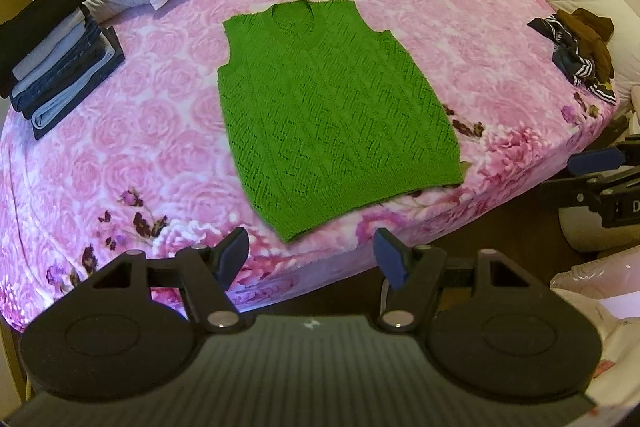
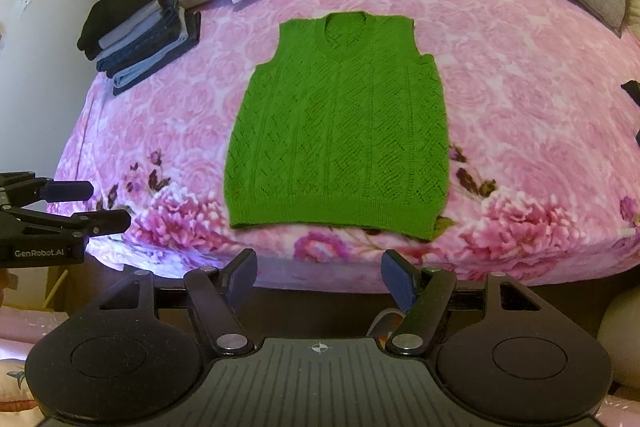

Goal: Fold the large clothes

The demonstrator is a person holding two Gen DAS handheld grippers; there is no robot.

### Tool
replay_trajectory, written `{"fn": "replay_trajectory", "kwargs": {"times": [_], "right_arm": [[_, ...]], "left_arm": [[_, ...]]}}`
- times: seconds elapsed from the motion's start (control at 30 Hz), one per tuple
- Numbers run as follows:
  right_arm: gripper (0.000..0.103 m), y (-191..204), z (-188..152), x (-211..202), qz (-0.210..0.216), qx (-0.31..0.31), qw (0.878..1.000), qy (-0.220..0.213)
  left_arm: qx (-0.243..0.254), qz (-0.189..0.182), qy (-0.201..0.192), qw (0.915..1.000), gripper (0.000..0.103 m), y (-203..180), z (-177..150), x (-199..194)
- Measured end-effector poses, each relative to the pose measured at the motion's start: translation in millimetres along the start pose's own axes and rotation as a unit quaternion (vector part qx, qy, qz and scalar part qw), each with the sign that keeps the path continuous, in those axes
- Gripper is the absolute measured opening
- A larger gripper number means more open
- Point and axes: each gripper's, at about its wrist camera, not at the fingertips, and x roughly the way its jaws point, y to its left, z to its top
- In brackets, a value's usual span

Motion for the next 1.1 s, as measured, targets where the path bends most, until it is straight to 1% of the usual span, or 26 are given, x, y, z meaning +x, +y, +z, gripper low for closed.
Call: {"fn": "replay_trajectory", "kwargs": {"times": [0.27,0.57,0.9,0.97,1.1], "right_arm": [[0.066,-8,3,1,0.004,-0.003,1.000,0.003],[0.066,-26,13,4,0.016,-0.014,1.000,0.010],[0.066,-77,46,10,0.032,-0.034,0.999,0.016],[0.066,-87,54,14,0.037,-0.036,0.998,0.019],[0.066,-99,66,27,0.034,-0.060,0.997,0.025]], "left_arm": [[-0.003,0.005,0.005,1.0000,0.065,-7,3,3],[-0.019,0.015,0.013,0.9996,0.065,-27,13,12],[-0.068,0.027,-0.001,0.9973,0.065,-48,46,30],[-0.083,0.030,-0.005,0.9961,0.065,-48,49,32],[-0.113,0.039,-0.005,0.9928,0.065,-38,47,40]]}}
